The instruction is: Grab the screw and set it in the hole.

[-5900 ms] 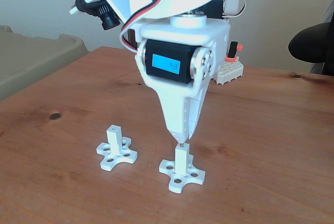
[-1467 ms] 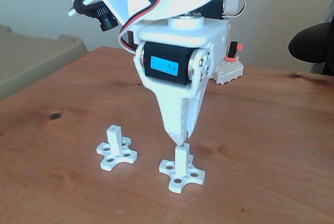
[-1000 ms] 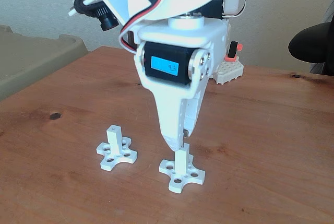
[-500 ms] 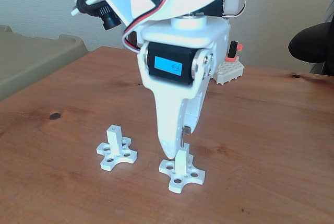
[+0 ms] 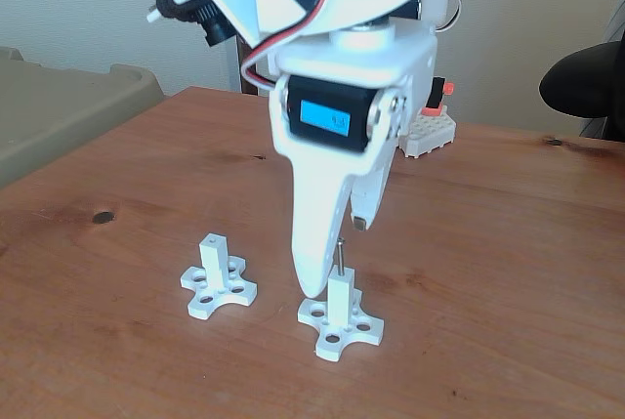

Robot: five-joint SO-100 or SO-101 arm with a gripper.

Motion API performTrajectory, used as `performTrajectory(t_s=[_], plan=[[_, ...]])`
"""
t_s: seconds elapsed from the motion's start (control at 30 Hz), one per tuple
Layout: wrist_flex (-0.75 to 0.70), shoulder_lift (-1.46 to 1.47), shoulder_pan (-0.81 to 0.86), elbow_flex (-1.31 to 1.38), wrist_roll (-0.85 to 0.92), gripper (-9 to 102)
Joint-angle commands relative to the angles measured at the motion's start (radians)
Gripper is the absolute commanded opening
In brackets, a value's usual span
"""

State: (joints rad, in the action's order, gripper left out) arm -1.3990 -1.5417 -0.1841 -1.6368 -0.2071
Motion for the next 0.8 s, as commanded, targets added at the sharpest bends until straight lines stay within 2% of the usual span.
performTrajectory(t_s=[0.0, 0.27, 0.5, 0.63, 0.77], plan=[[-0.017, -0.169, 0.023, 0.034, 0.008, 30], [-0.034, -0.328, 0.069, -0.052, 0.048, 30], [-0.006, -0.515, 0.137, -0.238, 0.089, 29], [0.02, -0.617, 0.155, -0.347, 0.118, 20], [0.028, -0.689, 0.158, -0.423, 0.143, 4]])
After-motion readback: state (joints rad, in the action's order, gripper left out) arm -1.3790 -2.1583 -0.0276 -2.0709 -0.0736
